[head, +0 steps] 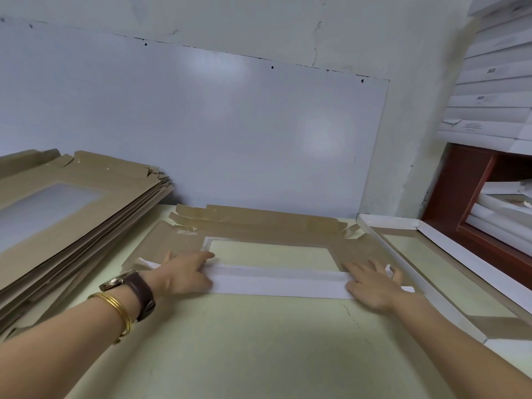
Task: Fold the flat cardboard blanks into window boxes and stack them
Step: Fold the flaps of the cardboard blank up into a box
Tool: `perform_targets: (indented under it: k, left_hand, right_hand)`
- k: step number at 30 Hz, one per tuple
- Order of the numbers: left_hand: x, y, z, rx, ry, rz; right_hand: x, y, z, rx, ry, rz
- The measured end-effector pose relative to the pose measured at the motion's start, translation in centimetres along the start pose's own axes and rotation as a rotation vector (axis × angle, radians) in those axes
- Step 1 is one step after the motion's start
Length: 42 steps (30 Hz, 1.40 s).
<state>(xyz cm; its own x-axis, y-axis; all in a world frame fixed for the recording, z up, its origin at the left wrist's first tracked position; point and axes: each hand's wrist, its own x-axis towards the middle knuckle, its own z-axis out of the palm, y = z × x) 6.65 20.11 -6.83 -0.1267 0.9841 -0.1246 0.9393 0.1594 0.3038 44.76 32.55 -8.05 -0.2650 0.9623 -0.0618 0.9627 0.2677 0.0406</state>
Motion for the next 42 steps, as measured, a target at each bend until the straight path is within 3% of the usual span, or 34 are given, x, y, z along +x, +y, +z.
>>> perform_targets:
  k: [6, 17, 25, 31, 35, 42]
  left_hand:
    - [0.5, -0.3, 0.0, 0.060, 0.051, 0.036]
    - [-0.4, 0.7, -0.8, 0.136, 0.291, 0.141]
    - [-3.4, 1.3, -1.4, 0.113, 0.242, 0.195]
    - [-4.6, 1.2, -0.5, 0.033, 0.134, 0.193]
    - [-4.6, 1.0, 0.2, 0.080, 0.145, 0.189]
    - [-4.6, 2.0, 2.3, 0.286, 0.358, 0.282]
  right_hand:
    - [-0.2, -0.8, -0.7, 0.102, -0.051, -0.074]
    - [-1.4, -0.9, -2.5, 0.099, 0.087, -0.115]
    - [-4.3, 0.2, -2.5, 0.167, 0.295, -0.257]
    - [-5.9, 0.2, -2.1, 0.307, 0.166, -0.273]
    - [-5.9, 0.0, -1.2, 0.312, 0.138, -0.235]
    - [-6.0, -2.0, 0.6, 0.114, 0.288, -0.178]
